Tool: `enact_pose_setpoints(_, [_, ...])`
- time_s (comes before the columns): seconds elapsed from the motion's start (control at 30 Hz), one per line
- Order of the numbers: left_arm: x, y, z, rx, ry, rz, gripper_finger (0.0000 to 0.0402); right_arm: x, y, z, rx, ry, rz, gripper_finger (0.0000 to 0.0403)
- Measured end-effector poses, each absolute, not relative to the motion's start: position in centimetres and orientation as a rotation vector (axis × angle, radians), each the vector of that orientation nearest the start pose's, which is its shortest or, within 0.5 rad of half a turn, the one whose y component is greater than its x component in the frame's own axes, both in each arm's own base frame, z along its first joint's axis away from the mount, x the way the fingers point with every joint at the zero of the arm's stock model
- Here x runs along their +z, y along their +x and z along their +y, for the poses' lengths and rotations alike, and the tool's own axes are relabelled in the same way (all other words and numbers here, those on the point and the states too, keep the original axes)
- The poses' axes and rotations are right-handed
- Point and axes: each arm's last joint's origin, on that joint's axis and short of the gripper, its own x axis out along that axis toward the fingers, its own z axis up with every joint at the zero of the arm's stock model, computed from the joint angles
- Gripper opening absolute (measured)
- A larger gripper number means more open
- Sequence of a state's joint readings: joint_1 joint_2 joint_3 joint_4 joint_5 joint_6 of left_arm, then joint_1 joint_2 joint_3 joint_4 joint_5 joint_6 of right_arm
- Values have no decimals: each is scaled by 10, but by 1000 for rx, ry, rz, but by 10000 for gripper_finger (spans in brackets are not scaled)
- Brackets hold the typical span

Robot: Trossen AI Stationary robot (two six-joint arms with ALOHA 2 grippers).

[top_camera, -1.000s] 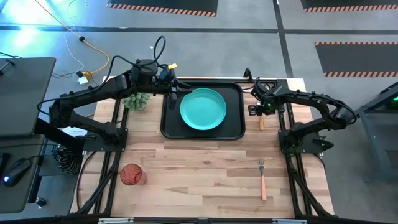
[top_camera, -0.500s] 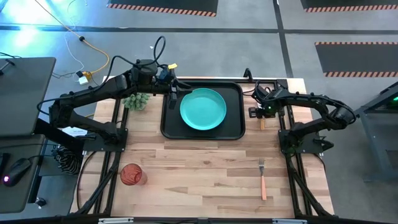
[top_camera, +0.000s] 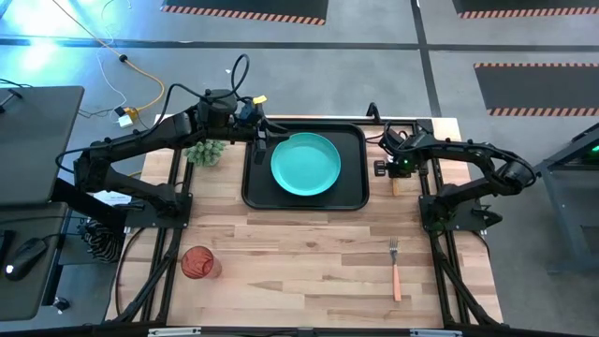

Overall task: Pick and place plate/cup/fork/spoon on tray
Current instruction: Put the spoon onto the black tray

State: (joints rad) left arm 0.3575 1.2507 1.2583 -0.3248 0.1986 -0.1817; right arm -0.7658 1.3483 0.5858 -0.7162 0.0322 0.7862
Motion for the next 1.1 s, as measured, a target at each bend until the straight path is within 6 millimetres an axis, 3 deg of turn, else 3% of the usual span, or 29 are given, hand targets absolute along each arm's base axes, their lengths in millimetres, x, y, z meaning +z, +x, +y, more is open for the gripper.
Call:
enact_pose_setpoints(0.33, [385,257,90,186,-270,301,99,141,137,-133,-1190,1197,1106,20])
enact_pose_setpoints(0.53, [384,257,90,186,-273,312,99,153,146,-140,-1145,1215,1052,18])
enact_pose_setpoints(0.77, [384,257,90,186,-273,312,99,173,160,-149,-1112,1200,973,18])
enact_pose_setpoints(1.1, [384,257,90,186,-272,313,99,219,190,-157,-1040,1139,825,17])
